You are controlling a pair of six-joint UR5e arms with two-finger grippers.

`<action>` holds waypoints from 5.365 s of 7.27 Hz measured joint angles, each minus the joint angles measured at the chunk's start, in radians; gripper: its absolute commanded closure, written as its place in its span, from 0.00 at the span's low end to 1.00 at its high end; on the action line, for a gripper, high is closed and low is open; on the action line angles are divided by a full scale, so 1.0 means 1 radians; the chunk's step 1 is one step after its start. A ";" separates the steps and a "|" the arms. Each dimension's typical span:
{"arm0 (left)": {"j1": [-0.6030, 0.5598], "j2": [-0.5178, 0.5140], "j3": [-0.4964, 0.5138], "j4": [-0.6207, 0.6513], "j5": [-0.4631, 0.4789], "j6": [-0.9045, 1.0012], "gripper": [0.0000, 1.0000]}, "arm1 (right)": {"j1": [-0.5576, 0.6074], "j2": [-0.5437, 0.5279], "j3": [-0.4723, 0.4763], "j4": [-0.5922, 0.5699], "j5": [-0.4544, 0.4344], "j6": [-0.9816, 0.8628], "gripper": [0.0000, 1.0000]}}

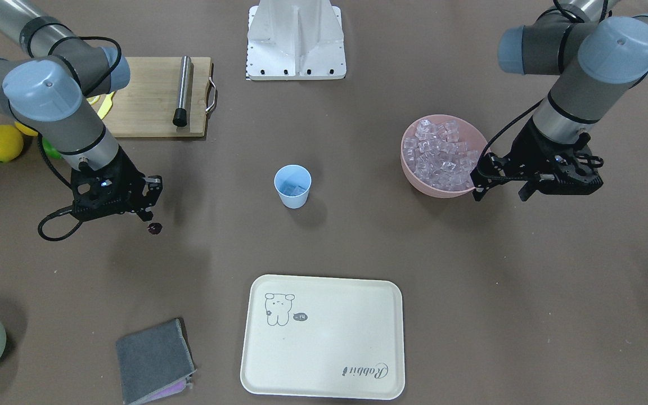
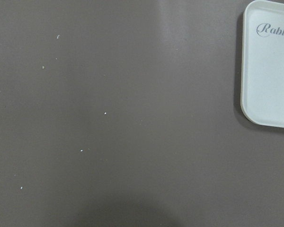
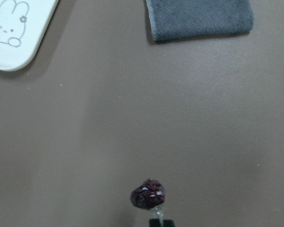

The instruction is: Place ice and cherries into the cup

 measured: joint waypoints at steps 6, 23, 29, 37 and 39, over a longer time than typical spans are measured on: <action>0.012 -0.004 0.017 -0.007 0.000 0.000 0.03 | -0.225 0.336 0.035 -0.214 -0.167 0.396 1.00; -0.005 -0.002 0.036 -0.023 -0.008 0.002 0.03 | -0.039 0.361 -0.041 -0.211 -0.009 0.294 0.28; -0.444 0.120 0.057 0.195 -0.162 0.672 0.03 | 0.660 -0.099 -0.060 -0.251 0.526 -0.729 0.20; -0.665 0.255 0.037 0.332 -0.207 0.965 0.02 | 0.740 -0.201 -0.071 -0.348 0.435 -1.011 0.01; -0.666 0.255 0.035 0.306 -0.209 0.964 0.02 | 0.738 -0.198 -0.092 -0.348 0.397 -1.011 0.01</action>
